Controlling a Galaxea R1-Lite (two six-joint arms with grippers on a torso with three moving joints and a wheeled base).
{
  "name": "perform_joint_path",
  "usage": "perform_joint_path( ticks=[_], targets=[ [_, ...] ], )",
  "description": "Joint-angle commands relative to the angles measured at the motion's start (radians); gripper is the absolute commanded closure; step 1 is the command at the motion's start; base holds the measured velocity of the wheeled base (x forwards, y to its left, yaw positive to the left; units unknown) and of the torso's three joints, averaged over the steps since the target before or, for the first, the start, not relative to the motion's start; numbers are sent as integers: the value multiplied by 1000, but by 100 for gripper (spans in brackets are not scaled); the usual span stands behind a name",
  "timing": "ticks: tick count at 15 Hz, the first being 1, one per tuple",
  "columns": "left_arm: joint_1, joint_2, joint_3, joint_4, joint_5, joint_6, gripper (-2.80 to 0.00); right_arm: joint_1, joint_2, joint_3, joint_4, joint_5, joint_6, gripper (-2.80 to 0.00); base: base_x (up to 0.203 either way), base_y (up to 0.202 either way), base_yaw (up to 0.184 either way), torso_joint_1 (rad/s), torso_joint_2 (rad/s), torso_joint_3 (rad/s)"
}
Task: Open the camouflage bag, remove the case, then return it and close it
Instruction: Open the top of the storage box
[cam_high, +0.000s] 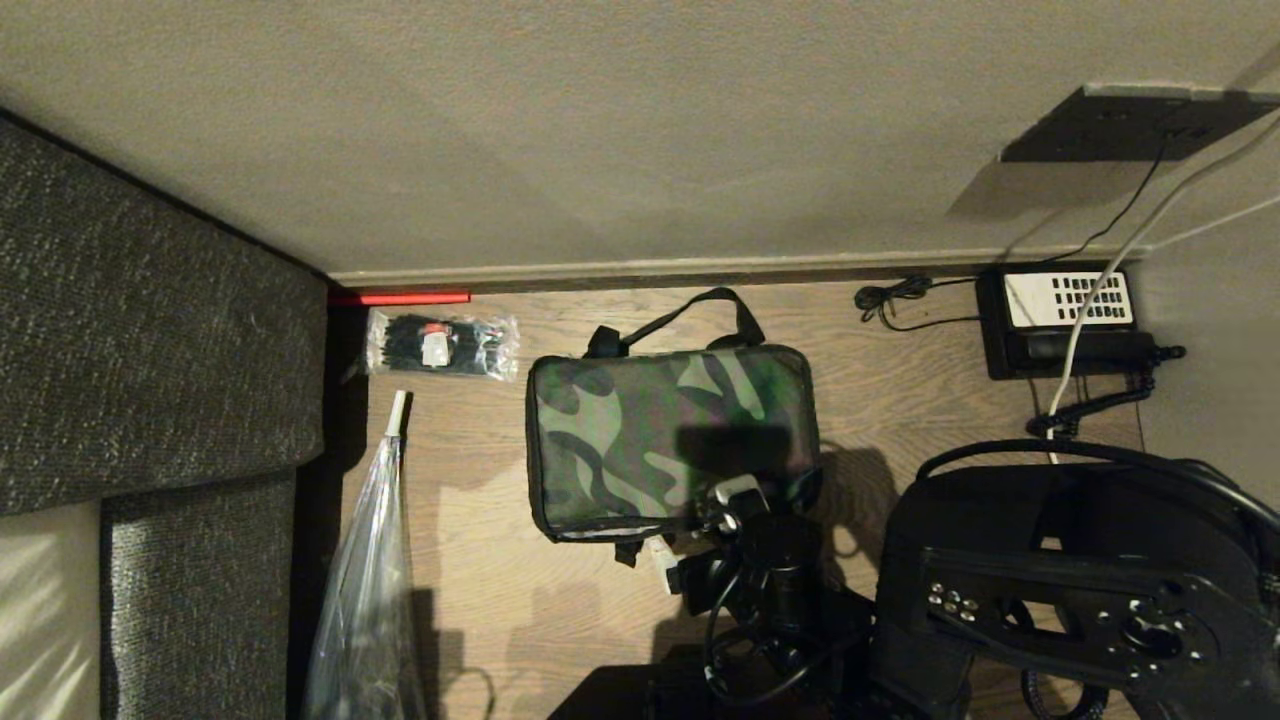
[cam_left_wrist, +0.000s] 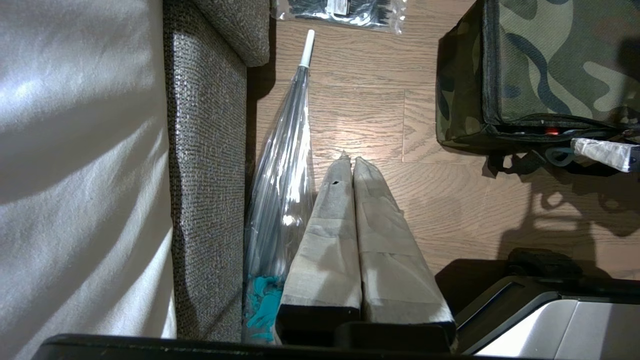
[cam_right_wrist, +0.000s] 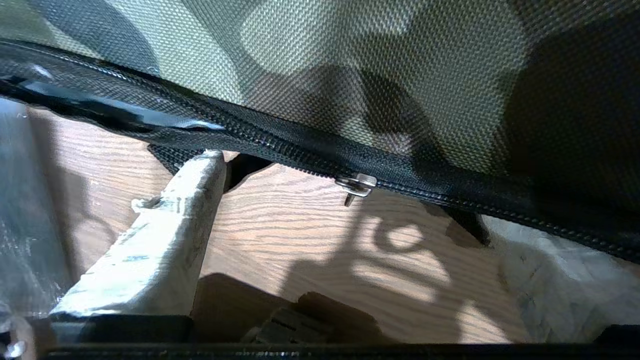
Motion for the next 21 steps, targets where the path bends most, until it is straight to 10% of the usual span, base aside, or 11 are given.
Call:
perform_joint_path(
  ticks=[1, 21],
  targets=[
    [0, -2, 3, -1, 0, -1, 0, 0, 23, -2, -11, -2, 1, 0, 0, 0, 0, 0, 0, 0],
    [0, -2, 3, -1, 0, -1, 0, -3, -111, 148, 19, 116, -55, 0, 0, 0, 0, 0, 0, 0]
  ],
)
